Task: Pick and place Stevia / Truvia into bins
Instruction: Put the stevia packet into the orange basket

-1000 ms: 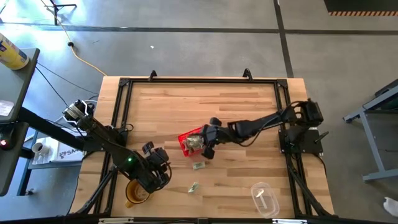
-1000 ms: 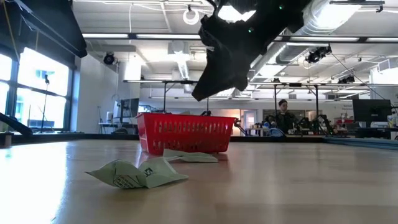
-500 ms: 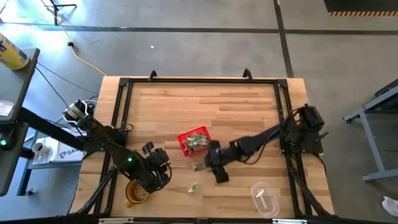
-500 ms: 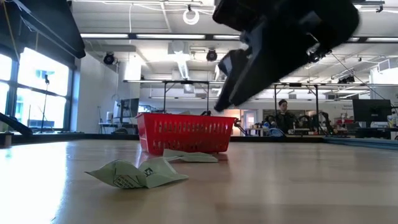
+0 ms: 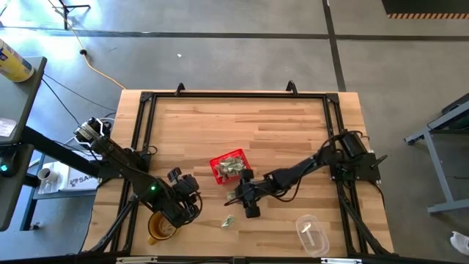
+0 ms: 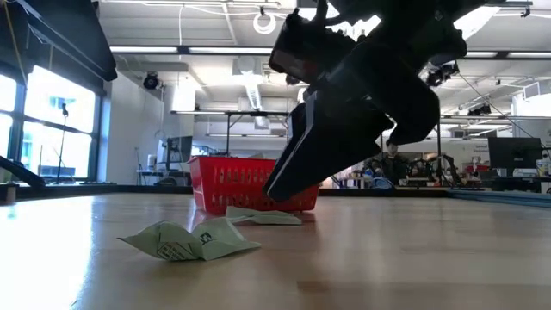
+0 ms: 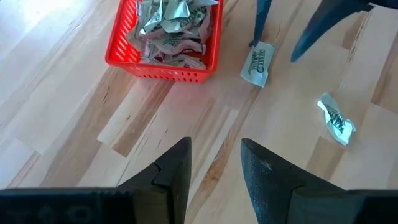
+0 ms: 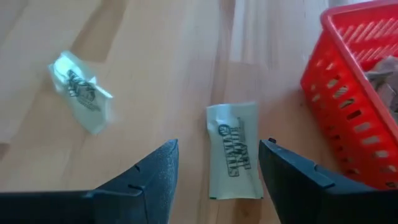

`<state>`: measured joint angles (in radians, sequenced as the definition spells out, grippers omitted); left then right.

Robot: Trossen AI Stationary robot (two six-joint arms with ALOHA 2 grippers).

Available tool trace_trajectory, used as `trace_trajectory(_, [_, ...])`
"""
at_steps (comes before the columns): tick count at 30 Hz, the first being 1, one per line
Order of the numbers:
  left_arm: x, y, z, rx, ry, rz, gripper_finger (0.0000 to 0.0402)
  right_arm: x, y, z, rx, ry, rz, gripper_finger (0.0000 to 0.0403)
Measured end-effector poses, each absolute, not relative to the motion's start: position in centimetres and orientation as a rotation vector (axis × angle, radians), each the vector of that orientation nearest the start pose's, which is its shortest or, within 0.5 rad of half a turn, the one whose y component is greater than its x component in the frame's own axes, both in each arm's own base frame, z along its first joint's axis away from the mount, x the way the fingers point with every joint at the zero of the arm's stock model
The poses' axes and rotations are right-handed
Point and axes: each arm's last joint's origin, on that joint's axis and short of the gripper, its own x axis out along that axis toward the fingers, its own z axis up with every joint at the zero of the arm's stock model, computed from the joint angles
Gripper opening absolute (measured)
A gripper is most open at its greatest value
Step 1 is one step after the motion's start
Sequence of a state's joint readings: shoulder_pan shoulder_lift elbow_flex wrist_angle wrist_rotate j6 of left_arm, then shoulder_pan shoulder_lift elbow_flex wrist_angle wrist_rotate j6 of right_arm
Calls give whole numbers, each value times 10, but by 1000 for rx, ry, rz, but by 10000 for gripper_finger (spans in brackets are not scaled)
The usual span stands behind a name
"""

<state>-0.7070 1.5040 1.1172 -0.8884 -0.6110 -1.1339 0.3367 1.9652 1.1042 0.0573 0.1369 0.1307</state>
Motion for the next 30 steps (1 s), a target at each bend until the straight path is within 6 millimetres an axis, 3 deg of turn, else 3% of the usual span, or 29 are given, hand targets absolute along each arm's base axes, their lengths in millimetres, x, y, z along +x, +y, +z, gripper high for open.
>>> trace_trajectory(4, [223,-168,243,-257,874,461,172,375,123,127,-62,796,128,214])
trace_trajectory(11, [222,-168,242,-253,876,461,172,379,120,103,8,852,128,211])
trace_trajectory(16, [222,-168,242,-252,877,460,172,378,122,107,40,850,101,189])
trace_trajectory(22, [222,-168,242,-247,878,458,172,373,122,114,32,865,91,133])
trace_trajectory(30, [222,-168,242,-244,879,456,172,367,120,118,131,927,43,10])
